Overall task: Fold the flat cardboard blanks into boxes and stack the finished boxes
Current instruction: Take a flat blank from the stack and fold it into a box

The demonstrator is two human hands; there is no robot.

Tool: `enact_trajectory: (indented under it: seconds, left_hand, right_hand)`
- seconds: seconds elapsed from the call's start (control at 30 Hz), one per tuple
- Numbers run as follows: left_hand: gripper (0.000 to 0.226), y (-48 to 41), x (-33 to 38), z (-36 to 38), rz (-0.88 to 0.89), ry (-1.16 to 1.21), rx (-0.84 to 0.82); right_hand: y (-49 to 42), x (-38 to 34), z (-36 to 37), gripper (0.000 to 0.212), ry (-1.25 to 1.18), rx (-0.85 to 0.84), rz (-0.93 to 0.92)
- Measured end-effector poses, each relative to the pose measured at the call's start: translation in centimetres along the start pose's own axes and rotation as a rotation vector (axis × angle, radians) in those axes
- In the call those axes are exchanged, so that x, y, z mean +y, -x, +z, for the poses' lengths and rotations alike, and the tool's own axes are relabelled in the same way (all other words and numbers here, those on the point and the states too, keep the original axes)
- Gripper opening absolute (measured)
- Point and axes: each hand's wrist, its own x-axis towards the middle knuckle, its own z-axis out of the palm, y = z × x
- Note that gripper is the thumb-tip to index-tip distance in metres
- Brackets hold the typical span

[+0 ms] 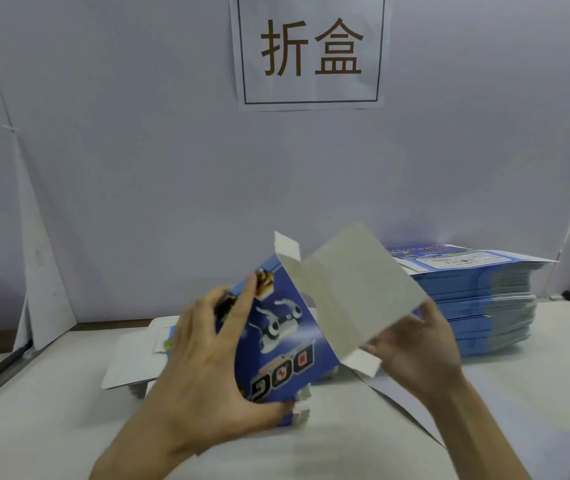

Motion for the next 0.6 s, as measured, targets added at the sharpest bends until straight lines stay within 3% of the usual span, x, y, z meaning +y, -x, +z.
enact_trajectory:
  seconds: [0.03, 0.1, 0.17, 0.23, 0.3, 0.43, 0.53, 0.6]
  left_hand:
    - [0.125, -0.1, -0.3, 0.0, 0.019, -0.069, 0.091]
    - [0.123, -0.1, -0.5, -0.1, 0.057, -0.132, 0.188]
    - [0.123, -0.1, -0.6, 0.2, 0.071, -0.112, 0.204]
    - [0.122, -0.1, -0.5, 0.4, 0.076, -0.07, 0.19]
    - [0.123, -0.1, -0.7, 0.4, 0.096, -0.038, 0.189]
    - [0.123, 0.0, -1.1, -0.2, 0.112, 0.004, 0.192]
    - [0.121, 0.1, -1.1, -0.5, 0.131, 0.005, 0.22]
    - [0.122, 0.1, -1.1, -0.3, 0.15, 0.012, 0.235]
  right_hand:
    - [0.2, -0.5, 0.1, 0.047, 0.133, 0.084, -0.032]
    - [0.8, -1.5, 1.6, 0.046, 0.373, 0.085, -0.138]
    - [1.0, -1.3, 2.4, 0.03, 0.671, 0.108, -0.32]
    - [1.1, -0.8, 2.9, 0.015, 0.973, 0.241, -0.544]
    - [1.2, -0.5, 3.0, 0.019, 1.212, 0.358, -0.701]
    - [1.4, 0.2, 2.7, 0.045, 1.332, 0.397, -0.84]
    - [1.3, 0.4, 3.0, 0.037, 1.388, 0.385, -0.9]
    - [1.3, 0.1, 3.2, 0.021, 1.163, 0.338, -0.783]
